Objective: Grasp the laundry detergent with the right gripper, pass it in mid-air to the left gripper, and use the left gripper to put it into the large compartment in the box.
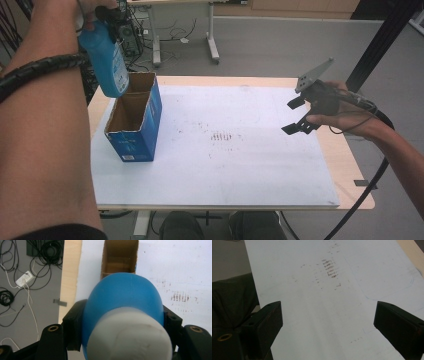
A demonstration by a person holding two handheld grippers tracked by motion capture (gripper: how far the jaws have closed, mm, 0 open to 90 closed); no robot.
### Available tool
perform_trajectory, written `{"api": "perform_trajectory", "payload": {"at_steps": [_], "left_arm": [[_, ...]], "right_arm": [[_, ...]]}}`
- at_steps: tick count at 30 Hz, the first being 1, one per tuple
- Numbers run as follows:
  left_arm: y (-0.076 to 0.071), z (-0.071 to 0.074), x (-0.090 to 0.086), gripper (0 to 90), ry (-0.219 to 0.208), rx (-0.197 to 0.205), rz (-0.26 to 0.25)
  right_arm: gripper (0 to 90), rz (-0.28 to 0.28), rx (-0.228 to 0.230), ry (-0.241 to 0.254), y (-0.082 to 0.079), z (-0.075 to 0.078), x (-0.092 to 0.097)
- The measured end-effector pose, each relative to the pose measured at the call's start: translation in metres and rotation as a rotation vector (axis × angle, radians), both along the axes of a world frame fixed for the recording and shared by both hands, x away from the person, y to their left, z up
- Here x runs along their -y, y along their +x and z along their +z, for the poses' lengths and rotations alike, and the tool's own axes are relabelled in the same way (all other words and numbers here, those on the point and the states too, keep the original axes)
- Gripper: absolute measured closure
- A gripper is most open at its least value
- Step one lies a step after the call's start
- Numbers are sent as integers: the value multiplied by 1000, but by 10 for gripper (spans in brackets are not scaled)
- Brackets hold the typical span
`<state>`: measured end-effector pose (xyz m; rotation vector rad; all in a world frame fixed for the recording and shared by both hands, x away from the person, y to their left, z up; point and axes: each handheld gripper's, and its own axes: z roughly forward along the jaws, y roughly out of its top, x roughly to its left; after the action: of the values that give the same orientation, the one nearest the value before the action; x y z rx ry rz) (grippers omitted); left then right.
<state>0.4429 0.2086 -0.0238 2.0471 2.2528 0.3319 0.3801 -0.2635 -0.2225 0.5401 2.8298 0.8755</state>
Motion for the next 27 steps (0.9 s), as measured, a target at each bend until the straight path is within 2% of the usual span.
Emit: {"api": "perform_trajectory", "payload": {"at_steps": [6, 11, 23, 27], "left_arm": [[1, -7, -3, 365, -18, 2, 17], [2, -20, -7, 365, -30, -4, 24], [6, -64, -9, 366, -53, -13, 31], [8, -78, -7, 365, -47, -16, 26]], "right_arm": [[85, 2, 4, -11, -1, 1, -2], [86, 6, 4, -14, -1, 0, -3], [90, 13, 3, -33, -2, -2, -5], [91, 15, 4, -39, -2, -3, -6]]}}
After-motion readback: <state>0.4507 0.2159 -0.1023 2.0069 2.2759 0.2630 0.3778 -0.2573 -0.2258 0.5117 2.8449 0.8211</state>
